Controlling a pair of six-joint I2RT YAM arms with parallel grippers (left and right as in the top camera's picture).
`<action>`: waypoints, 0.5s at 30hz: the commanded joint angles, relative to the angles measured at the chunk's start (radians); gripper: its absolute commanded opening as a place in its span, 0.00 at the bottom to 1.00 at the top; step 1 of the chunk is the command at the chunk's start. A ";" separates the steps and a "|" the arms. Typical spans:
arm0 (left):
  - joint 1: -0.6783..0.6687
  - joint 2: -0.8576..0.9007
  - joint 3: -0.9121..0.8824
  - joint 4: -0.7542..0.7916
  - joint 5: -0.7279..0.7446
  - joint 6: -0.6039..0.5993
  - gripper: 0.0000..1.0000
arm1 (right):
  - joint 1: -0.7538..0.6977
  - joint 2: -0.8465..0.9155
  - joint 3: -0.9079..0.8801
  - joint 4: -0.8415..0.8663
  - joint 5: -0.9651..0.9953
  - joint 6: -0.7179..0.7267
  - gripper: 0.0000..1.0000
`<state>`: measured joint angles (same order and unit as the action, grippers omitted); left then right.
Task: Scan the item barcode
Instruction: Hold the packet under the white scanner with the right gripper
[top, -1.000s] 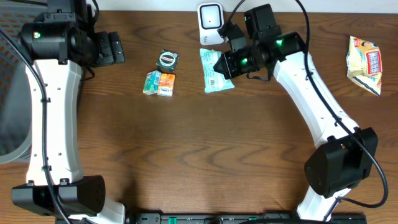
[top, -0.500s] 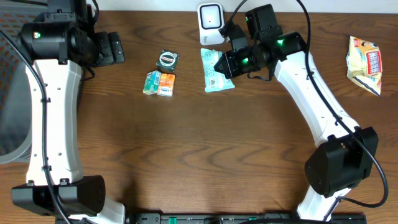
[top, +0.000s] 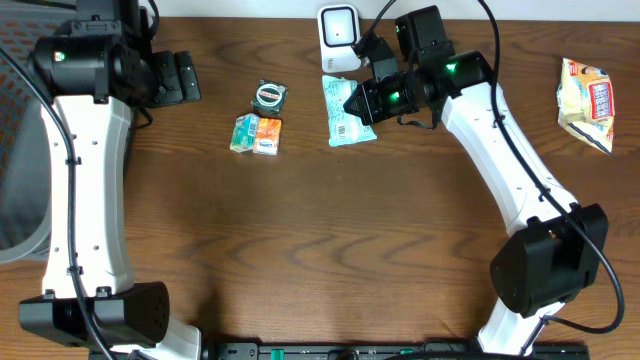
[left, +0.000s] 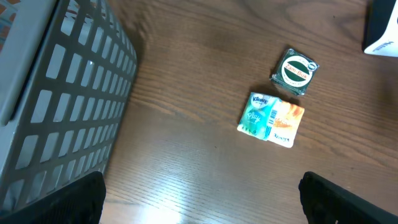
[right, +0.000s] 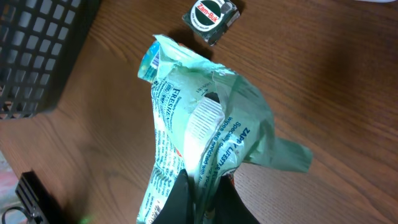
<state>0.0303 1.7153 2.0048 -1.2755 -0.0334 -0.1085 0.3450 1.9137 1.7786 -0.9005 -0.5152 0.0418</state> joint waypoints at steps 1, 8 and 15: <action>0.004 0.004 -0.005 0.000 -0.016 -0.009 0.98 | -0.008 0.000 -0.003 0.003 -0.001 0.009 0.01; 0.004 0.004 -0.005 0.000 -0.016 -0.009 0.98 | -0.008 0.003 -0.009 0.003 0.043 0.009 0.01; 0.004 0.004 -0.005 0.000 -0.016 -0.009 0.98 | -0.008 0.003 -0.010 0.006 0.046 0.009 0.01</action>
<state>0.0303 1.7153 2.0048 -1.2755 -0.0334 -0.1085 0.3450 1.9141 1.7763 -0.8997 -0.4702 0.0418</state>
